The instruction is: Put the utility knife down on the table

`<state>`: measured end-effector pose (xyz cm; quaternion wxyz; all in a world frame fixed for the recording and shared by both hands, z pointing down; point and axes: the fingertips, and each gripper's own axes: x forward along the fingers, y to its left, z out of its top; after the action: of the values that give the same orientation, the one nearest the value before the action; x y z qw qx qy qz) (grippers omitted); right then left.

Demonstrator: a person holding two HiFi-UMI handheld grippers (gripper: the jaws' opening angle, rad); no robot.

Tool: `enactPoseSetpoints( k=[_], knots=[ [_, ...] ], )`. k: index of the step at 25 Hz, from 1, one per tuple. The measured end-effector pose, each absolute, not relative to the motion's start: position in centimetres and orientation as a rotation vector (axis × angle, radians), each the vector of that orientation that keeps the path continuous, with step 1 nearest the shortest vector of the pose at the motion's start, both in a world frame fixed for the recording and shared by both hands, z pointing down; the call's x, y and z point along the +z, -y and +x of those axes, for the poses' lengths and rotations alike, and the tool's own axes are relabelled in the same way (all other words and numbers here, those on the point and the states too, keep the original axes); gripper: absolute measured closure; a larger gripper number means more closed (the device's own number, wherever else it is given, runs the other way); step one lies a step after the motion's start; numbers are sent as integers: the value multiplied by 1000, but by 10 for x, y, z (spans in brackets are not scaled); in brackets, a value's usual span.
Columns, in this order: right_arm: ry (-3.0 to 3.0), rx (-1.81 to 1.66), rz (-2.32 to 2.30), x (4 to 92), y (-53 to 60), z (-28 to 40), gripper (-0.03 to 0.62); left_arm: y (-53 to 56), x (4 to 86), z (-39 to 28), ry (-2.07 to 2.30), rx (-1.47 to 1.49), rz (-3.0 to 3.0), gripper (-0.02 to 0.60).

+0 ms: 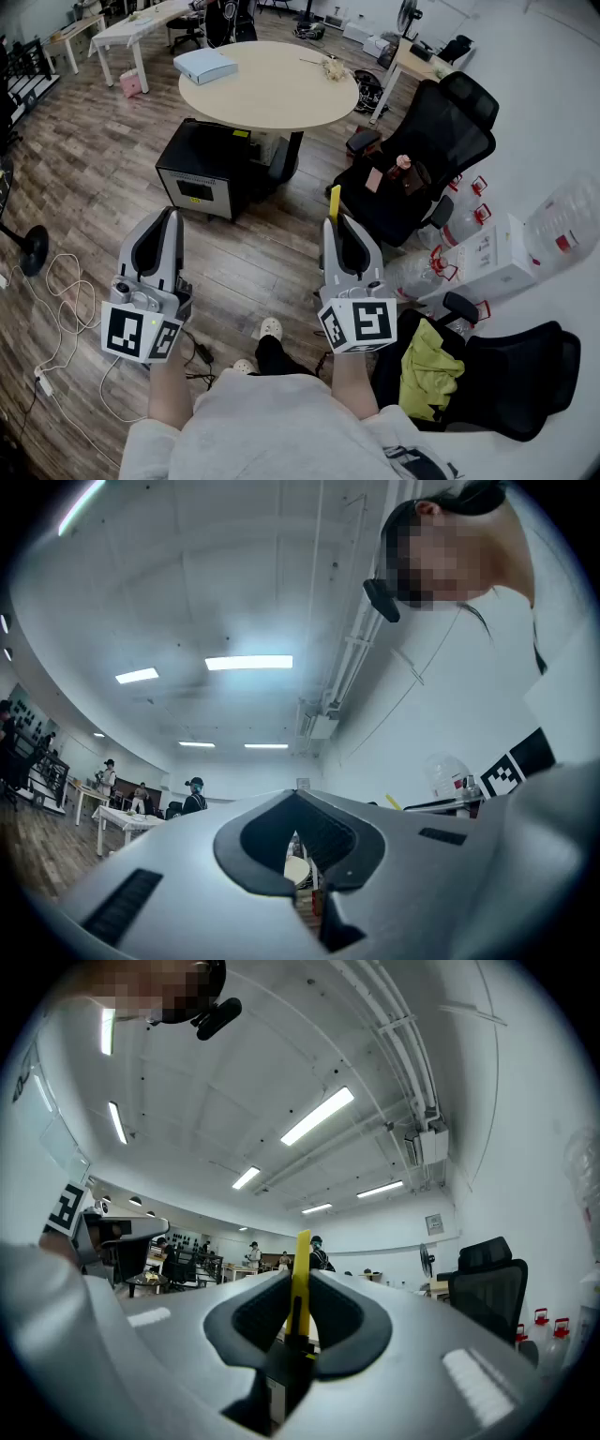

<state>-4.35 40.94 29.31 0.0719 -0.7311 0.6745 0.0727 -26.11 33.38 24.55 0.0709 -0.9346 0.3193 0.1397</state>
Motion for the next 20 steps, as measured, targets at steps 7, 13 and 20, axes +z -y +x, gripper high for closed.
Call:
enactPoseSetpoints(
  k=[7, 13, 20],
  knots=[
    [-2032, 226, -2181, 289, -415, -49, 525, -342, 246, -267, -967, 420, -2807, 575],
    [-2040, 220, -2167, 287, -403, -45, 525, -331, 244, -264, -982, 425, -2803, 575],
    [-2040, 214, -2153, 286, -371, -27, 525, -301, 244, -248, -1000, 428, -2794, 575]
  ],
)
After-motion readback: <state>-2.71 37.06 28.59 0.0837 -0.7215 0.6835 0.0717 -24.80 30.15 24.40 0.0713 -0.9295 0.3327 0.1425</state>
